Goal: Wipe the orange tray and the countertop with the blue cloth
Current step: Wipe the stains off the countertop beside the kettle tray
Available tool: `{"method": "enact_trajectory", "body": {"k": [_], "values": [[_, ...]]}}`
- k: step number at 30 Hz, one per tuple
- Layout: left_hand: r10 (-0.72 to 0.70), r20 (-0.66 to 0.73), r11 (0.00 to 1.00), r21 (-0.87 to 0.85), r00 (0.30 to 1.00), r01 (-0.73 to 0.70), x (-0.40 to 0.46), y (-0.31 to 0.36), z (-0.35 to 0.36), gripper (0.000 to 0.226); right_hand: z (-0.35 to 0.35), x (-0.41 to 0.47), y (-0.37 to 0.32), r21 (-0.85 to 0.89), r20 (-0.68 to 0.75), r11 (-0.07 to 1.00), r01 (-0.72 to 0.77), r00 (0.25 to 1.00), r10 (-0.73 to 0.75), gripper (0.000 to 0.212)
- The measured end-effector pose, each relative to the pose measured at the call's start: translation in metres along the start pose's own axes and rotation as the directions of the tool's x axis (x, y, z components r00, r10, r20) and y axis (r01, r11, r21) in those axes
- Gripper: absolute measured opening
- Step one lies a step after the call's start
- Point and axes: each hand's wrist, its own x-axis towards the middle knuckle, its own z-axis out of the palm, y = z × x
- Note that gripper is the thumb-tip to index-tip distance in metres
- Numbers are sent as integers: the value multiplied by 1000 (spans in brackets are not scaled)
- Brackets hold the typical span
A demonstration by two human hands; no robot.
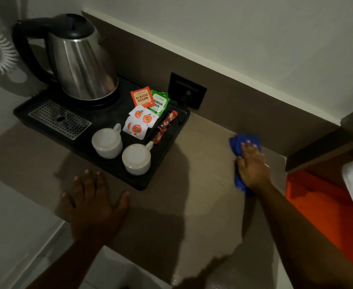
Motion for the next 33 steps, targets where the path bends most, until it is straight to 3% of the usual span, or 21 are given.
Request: {"method": "enact_trajectory", "body": {"k": [5, 10, 12, 14, 15, 17, 19, 21, 23, 24, 26, 29, 31, 33], "values": [[6, -1, 1000, -18, 1000, -6, 3, -2, 3, 99, -4, -36, 31, -12, -133, 928, -371, 921, 366, 54], [30, -41, 999, -12, 999, -30, 1, -5, 7, 96, 14, -46, -44, 50, -128, 819, -571, 810, 573, 60], [39, -46, 999, -7, 998, -39, 1, -6, 7, 96, 30, -54, -92, 30, -116, 905, -424, 898, 424, 59], [40, -51, 999, -7, 998, -40, 0, -5, 6, 96, 49, -73, -137, 20, -92, 992, -122, 988, 123, 58], [42, -53, 999, -11, 998, -43, -1, -3, 5, 96, 55, -89, -149, 9, -60, 998, 55, 997, -54, 59], [56, -64, 998, -24, 996, -58, -3, -3, 3, 95, 52, -128, -141, -44, 87, 904, 425, 903, -421, 60], [79, -63, 997, -18, 995, -80, -2, -6, 1, 94, 39, -149, -91, -35, 176, 799, 600, 791, -586, 62], [119, -45, 993, 2, 992, -119, 1, -12, -1, 94, 22, -156, -37, -5, 134, 883, 469, 875, -464, 60], [158, -47, 987, 13, 986, -157, 3, -19, -3, 94, 12, -156, -11, 26, 56, 985, 169, 984, -170, 56], [169, -52, 985, 18, 984, -169, 4, -21, -3, 93, 15, -153, -10, 32, 18, 999, 39, 999, -40, 55], [177, -60, 984, 27, 982, -176, 4, -22, -3, 91, 28, -142, -27, 33, -54, 984, -177, 982, 178, 55], [183, -66, 983, 28, 981, -181, 3, -21, -1, 89, 42, -121, -80, 60, -103, 865, -498, 859, 501, 60], [192, -66, 981, 45, 979, -190, 4, -20, 0, 89, 47, -113, -123, 84, -77, 826, -557, 823, 563, 63], [204, -67, 978, 56, 977, -200, 4, -19, 2, 87, 60, -118, -167, 50, -69, 909, -414, 906, 417, 64]]}}
